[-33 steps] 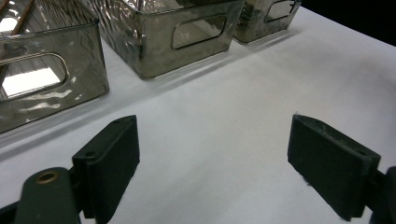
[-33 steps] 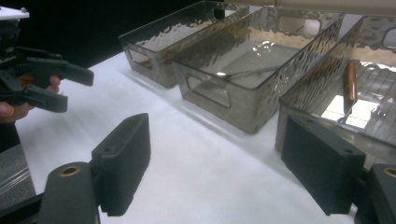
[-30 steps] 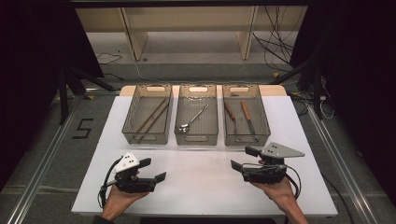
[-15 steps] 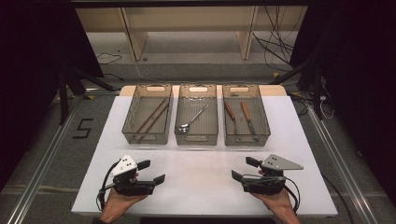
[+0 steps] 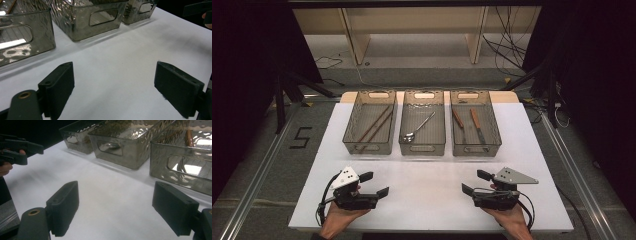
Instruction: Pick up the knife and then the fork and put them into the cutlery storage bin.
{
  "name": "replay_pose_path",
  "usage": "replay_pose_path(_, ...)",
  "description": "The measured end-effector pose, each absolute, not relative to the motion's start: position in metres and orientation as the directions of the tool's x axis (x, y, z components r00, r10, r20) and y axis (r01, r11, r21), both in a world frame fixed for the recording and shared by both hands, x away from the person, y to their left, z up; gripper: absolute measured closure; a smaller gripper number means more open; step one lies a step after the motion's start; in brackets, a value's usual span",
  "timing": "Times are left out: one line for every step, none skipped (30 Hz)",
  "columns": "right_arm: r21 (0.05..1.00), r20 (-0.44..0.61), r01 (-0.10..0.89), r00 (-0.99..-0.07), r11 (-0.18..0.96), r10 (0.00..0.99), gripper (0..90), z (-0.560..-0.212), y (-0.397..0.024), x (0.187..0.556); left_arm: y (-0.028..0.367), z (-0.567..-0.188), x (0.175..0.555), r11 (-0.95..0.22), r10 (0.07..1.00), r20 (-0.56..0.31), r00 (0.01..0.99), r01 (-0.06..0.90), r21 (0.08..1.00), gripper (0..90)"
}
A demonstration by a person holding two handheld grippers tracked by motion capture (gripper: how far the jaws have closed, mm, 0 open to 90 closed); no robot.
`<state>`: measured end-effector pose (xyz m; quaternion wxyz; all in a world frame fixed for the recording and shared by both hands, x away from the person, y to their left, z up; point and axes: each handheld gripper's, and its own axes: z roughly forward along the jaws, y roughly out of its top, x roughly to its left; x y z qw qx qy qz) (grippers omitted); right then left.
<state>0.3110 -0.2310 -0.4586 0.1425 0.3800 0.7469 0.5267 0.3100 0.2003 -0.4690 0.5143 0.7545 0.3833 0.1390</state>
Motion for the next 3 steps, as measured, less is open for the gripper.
replay_pose_path(0.895,0.188,0.418,-0.671,0.157,0.718,22.1,-0.4589,-0.2312,0.3113,0.2005,-0.4691,0.3100,-0.177,0.722,-0.185,0.667,0.436,0.882,16.1)
replay_pose_path(0.894,0.188,0.419,-0.670,0.156,0.719,22.1,-0.4593,-0.2312,0.3114,0.2006,-0.4693,0.3102,-0.174,0.722,-0.188,0.666,0.437,0.883,16.1)
replay_pose_path(0.895,0.185,0.418,-0.670,0.159,0.719,22.1,-0.4597,-0.2313,0.3115,0.2006,-0.4695,0.3104,-0.173,0.722,-0.189,0.666,0.437,0.883,16.1)
